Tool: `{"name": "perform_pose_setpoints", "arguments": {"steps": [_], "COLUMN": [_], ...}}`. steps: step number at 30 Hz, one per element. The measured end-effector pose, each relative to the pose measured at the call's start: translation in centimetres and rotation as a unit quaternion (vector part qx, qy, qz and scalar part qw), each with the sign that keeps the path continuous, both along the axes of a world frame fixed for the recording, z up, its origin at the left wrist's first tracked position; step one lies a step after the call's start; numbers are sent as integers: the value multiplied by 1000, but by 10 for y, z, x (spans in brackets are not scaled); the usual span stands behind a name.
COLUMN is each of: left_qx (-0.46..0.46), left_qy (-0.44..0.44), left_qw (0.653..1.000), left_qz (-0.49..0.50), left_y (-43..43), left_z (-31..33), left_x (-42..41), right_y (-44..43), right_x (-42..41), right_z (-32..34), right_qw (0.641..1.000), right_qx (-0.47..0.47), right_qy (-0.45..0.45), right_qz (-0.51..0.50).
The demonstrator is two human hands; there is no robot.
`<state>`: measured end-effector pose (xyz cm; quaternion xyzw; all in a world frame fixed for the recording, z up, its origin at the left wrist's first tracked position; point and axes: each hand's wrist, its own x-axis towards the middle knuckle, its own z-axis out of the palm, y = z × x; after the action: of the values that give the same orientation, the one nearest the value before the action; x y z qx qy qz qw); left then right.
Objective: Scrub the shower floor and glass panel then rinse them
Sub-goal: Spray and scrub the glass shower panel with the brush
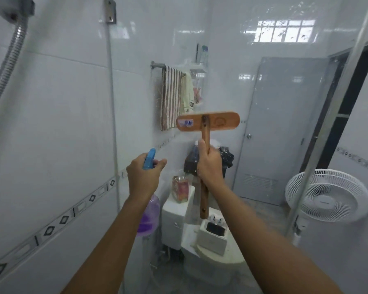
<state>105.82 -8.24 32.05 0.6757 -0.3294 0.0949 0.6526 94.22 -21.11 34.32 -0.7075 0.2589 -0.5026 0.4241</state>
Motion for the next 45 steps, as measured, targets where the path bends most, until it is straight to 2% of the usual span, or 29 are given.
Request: {"name": "perform_pose_setpoints", "arguments": {"steps": [5,7,10,15,19,24,28,45], "left_qx": [-18,-21,-21,-8,7,31,6,18], "left_qy": [-15,-29,-31,-32,-12,-11,-2,-49], "left_qw": [999,999,997,990,987,986,988,984], "left_qz": [-27,-41,-72,-137,-161,-164,-156,-171], "left_y": [-18,-25,-34,-51,-62,-72,-74,-66], "left_z": [-5,-9,-15,-28,-37,-41,-39,-25], "left_x": [-24,-33,-46,-76,-95,-100,-106,-117], "right_y": [6,5,-3,-27,-30,-34,-32,-33], "right_x": [-55,-75,-91,-103,-121,-136,-142,-143], "right_z": [-131,-149,-122,-22,24,7,7,8], "right_qw": [993,989,993,996,995,996,996,996], "right_qx": [114,126,92,44,62,45,49,56], "right_qy": [38,63,58,-7,-47,-10,0,-16], "right_qz": [-17,-37,-44,-76,-55,-73,-71,-64]}}
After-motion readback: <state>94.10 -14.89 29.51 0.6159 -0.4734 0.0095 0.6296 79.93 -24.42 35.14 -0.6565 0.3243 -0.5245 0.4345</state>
